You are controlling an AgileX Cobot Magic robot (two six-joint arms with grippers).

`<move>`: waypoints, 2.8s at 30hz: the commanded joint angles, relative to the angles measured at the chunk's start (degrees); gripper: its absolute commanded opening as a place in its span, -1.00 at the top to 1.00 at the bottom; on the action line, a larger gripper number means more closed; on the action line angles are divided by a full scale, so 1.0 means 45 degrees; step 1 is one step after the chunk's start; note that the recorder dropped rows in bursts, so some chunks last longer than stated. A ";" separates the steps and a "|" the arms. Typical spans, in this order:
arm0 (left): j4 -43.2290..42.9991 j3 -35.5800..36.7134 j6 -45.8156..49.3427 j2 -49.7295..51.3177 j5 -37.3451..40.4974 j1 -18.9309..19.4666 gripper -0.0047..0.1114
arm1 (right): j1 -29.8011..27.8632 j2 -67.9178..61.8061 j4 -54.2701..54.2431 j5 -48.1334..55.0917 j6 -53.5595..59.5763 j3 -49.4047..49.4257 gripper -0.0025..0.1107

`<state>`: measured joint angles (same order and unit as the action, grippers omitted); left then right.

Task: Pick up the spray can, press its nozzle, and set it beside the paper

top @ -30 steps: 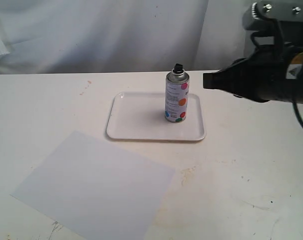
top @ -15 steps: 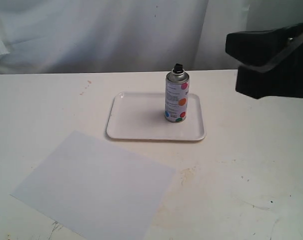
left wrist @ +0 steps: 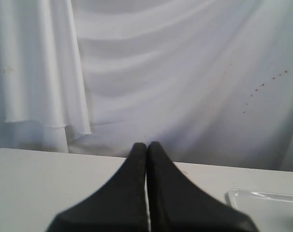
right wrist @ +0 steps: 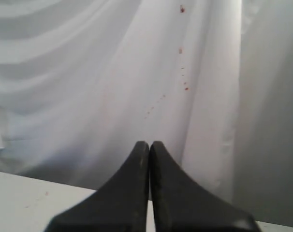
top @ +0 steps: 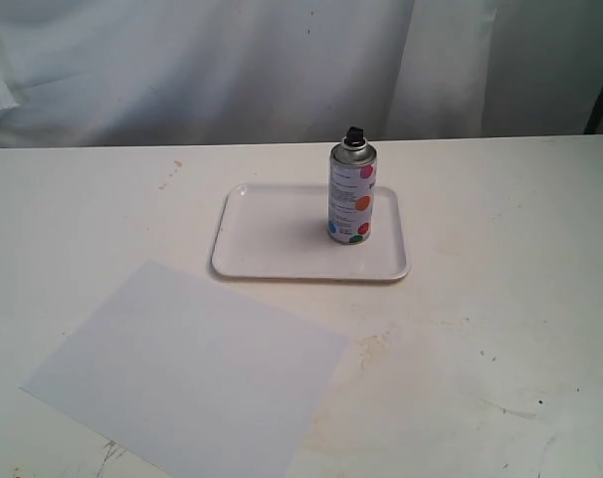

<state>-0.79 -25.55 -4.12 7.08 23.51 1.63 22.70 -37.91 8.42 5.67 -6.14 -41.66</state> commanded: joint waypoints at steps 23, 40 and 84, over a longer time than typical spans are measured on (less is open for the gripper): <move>0.2035 0.0820 -0.0430 -0.1574 0.2058 0.0035 0.91 | -0.0888 0.7007 -0.1212 0.2205 -0.0716 0.4630 0.96; 0.1756 0.2702 -0.0438 -0.1574 -0.0043 0.0035 0.91 | -0.0860 0.7057 -0.1095 0.3613 0.0396 0.4630 0.96; 0.0276 0.4072 0.1068 -0.1574 -0.0875 0.0035 0.91 | -0.0828 0.7057 -0.1734 0.4690 0.0326 0.4630 0.96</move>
<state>1.90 -9.52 0.00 0.07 21.18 1.63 19.16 -6.11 1.09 26.65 -4.65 -21.05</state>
